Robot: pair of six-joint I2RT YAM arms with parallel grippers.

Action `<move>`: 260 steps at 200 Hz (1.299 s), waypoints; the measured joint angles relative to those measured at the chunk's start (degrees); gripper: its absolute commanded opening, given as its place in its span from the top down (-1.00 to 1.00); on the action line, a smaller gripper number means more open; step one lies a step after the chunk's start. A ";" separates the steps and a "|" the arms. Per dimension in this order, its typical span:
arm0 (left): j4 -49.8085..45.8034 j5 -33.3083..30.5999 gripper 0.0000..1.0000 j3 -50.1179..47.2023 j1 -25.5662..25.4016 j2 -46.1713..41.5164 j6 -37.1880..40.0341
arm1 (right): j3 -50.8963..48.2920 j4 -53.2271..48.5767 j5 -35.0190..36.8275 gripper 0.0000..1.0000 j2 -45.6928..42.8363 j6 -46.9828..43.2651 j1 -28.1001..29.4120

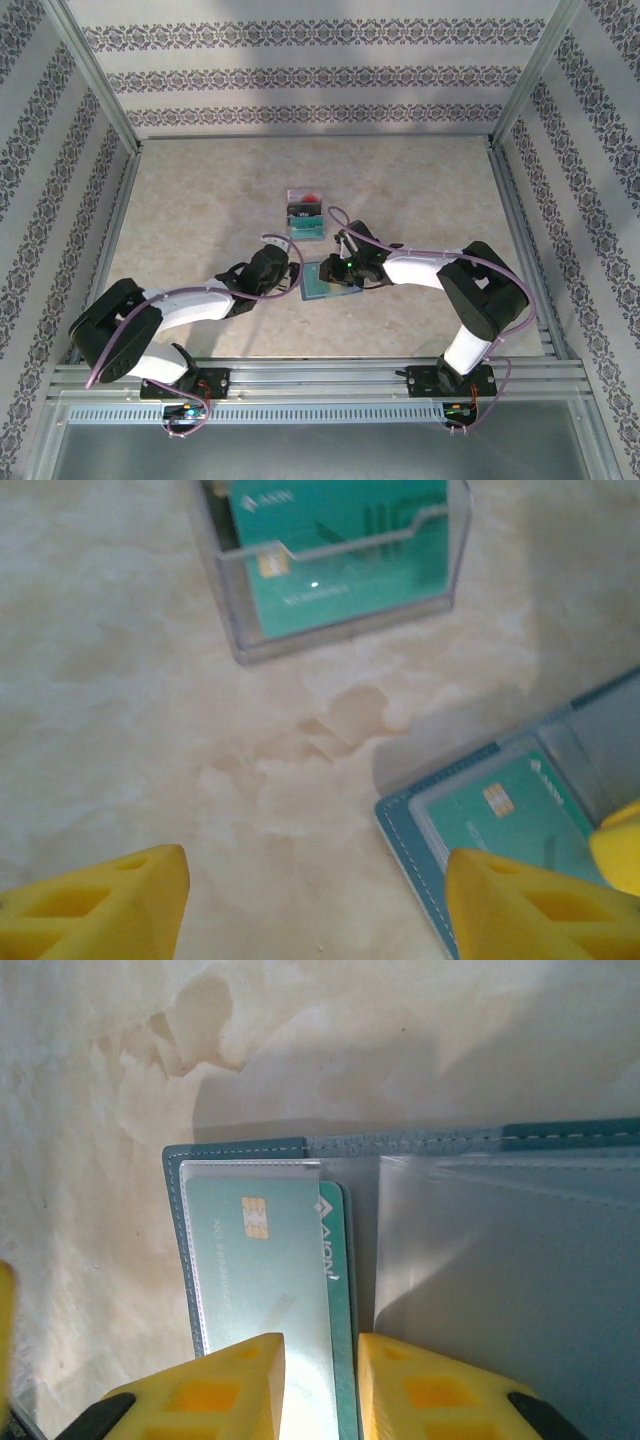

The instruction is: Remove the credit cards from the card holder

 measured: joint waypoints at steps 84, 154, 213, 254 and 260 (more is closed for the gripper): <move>-3.98 -3.50 -0.63 5.64 -1.51 10.40 3.63 | -0.28 0.52 0.02 0.41 0.00 0.39 0.00; -4.96 -4.90 -0.64 6.01 -1.81 10.47 3.87 | -0.39 0.57 0.07 0.41 0.00 0.39 0.00; -6.73 -4.96 -0.66 6.01 -1.84 9.25 3.87 | -0.39 0.57 0.07 0.41 0.00 0.39 0.00; -7.50 -4.98 -0.66 6.01 -1.84 9.66 3.85 | -0.39 0.70 0.02 0.41 0.00 0.39 0.00; -7.52 -5.01 -0.66 6.03 -1.84 9.66 3.85 | -0.39 0.72 0.02 0.41 0.00 0.39 0.00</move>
